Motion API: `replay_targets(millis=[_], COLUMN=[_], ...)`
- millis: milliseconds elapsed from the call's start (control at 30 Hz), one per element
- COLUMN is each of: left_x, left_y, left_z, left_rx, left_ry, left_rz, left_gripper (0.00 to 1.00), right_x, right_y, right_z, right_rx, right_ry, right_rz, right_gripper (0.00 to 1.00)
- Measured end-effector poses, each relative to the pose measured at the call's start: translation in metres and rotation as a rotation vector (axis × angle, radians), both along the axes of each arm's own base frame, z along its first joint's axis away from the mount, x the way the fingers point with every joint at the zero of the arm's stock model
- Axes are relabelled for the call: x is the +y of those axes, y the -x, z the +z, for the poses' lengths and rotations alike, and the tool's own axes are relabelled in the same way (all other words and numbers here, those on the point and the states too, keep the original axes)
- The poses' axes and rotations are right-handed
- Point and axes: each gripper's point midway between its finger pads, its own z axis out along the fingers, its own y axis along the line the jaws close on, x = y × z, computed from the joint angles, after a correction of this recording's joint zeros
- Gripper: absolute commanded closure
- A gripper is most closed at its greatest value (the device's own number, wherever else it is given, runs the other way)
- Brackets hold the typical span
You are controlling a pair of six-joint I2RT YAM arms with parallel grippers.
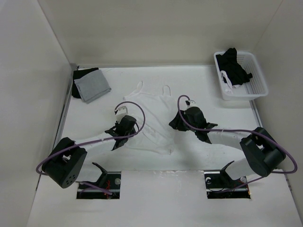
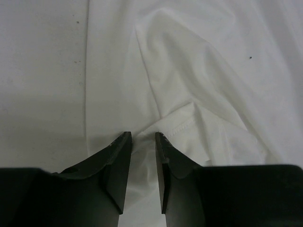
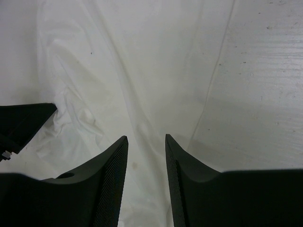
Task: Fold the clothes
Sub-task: Flatten the tank top out
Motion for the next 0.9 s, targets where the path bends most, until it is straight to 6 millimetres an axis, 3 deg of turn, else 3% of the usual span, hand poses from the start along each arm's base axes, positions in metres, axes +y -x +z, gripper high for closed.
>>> replay_targets(millis=[133, 233, 400, 533, 633, 733, 900], left_x=[-0.001, -0.001, -0.01, -0.016, -0.01, -0.002, 0.002], left_y=[0.001, 0.003, 0.01, 0.028, 0.048, 0.064, 0.075], left_z=[0.0, 0.006, 0.05, 0.082, 0.083, 0.069, 0.055], left_rx=[0.005, -0.008, -0.121, -0.196, -0.198, -0.169, -0.14], left_ry=[0.011, 0.027, 0.128, 0.23, 0.277, 0.28, 0.234], left_rz=[-0.006, -0.011, -0.037, -0.064, -0.057, -0.036, -0.022], left_gripper=[0.92, 0.98, 1.0, 0.99, 0.98, 0.98, 0.98], right_x=[-0.001, -0.001, -0.004, -0.01, -0.017, -0.022, 0.001], right_y=[0.001, 0.001, -0.001, -0.005, -0.008, -0.012, -0.026], right_z=[-0.002, -0.003, -0.004, -0.012, -0.019, -0.03, -0.036], right_rx=[0.002, 0.005, 0.008, 0.031, 0.052, 0.086, 0.142], right_ry=[0.001, 0.003, 0.005, 0.014, 0.017, 0.019, -0.065], right_rz=[0.0, -0.002, -0.011, -0.034, -0.061, -0.085, -0.057], right_gripper=[0.58, 0.58, 0.58, 0.55, 0.49, 0.49, 0.81])
